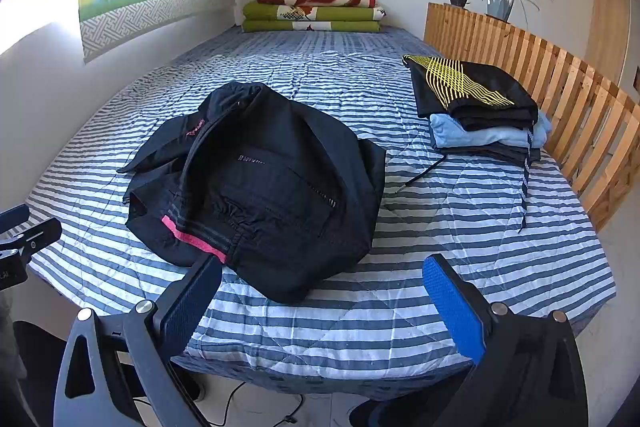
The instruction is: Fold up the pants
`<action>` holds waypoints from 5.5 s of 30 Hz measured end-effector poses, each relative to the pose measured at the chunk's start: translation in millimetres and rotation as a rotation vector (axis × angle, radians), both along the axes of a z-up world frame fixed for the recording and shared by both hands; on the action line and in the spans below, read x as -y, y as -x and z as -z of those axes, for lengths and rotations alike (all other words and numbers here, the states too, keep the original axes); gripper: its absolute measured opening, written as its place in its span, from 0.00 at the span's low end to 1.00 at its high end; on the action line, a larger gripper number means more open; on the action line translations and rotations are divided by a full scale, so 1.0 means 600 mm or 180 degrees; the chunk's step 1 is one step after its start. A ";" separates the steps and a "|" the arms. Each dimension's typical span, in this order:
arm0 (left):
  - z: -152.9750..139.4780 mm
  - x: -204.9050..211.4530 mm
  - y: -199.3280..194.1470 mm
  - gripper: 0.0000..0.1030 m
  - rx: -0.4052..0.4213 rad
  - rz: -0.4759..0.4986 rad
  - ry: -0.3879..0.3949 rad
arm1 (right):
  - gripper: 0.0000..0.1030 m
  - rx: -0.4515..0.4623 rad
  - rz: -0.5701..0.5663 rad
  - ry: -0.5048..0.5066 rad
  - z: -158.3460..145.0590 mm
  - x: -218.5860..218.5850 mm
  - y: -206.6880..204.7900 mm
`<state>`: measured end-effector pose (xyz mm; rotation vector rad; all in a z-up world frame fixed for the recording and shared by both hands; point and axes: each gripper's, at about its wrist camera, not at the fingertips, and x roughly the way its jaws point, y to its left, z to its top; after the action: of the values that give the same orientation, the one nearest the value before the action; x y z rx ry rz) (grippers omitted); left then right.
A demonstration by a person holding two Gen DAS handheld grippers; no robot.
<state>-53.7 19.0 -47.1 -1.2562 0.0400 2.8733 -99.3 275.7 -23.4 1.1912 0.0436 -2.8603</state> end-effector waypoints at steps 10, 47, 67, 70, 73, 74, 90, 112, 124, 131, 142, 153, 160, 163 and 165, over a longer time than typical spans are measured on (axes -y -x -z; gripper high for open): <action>0.007 0.006 0.011 0.91 0.0013 0.0000 0.0033 | 0.94 0.0055 -0.0054 0.0001 0.011 0.005 0.009; -0.002 0.006 0.009 0.91 -0.0042 -0.0022 -0.0005 | 0.91 0.0051 -0.0023 0.0062 0.001 0.012 0.007; 0.003 0.000 0.012 0.91 -0.0027 -0.0011 0.0017 | 0.91 0.0089 -0.0019 0.0070 0.011 0.012 0.009; 0.006 0.000 0.014 0.91 -0.0020 -0.0016 0.0024 | 0.91 0.0101 -0.0014 0.0066 0.013 0.012 0.010; 0.008 0.001 0.016 0.91 -0.0013 -0.0020 0.0023 | 0.91 0.0112 -0.0010 0.0066 0.014 0.010 0.011; 0.007 0.002 0.016 0.91 -0.0012 -0.0018 0.0023 | 0.91 0.0116 -0.0010 0.0063 0.015 0.010 0.011; 0.022 0.008 0.032 0.91 0.0050 -0.0016 0.0049 | 0.90 0.0180 0.0021 0.0047 0.027 0.004 0.018; 0.160 0.033 0.220 0.84 0.0564 0.0683 0.0674 | 0.76 0.0618 -0.0368 -0.0297 0.129 0.017 0.067; 0.191 0.022 0.331 0.11 0.0761 0.0628 0.0126 | 0.76 0.0588 -0.0528 -0.0726 0.173 0.060 0.108; 0.162 0.006 0.316 0.10 0.0470 0.0747 0.0292 | 0.25 0.0509 -0.0379 -0.0340 0.132 0.031 0.140; 0.170 -0.092 0.234 0.61 0.0200 0.1708 0.1071 | 0.15 0.0379 -0.0309 -0.0072 0.078 0.007 0.180; 0.143 -0.133 0.312 0.26 0.0047 0.1490 0.0741 | 0.14 0.0285 -0.0287 0.0189 0.041 -0.016 0.202; 0.044 -0.102 0.362 0.07 -0.0037 0.1455 0.0440 | 0.12 0.0218 -0.0335 0.0314 0.031 -0.028 0.212; 0.040 -0.100 0.319 0.38 -0.0010 0.1670 0.0565 | 0.11 0.0291 -0.0333 0.0529 0.024 -0.037 0.227; 0.056 -0.115 0.297 0.62 -0.0009 0.1848 0.0759 | 0.10 0.0294 -0.0304 0.0706 0.011 -0.048 0.244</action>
<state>-232.1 87.9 -81.0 -1.0428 0.6482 2.4090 -245.8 304.5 -29.8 1.2372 -0.2081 -2.6415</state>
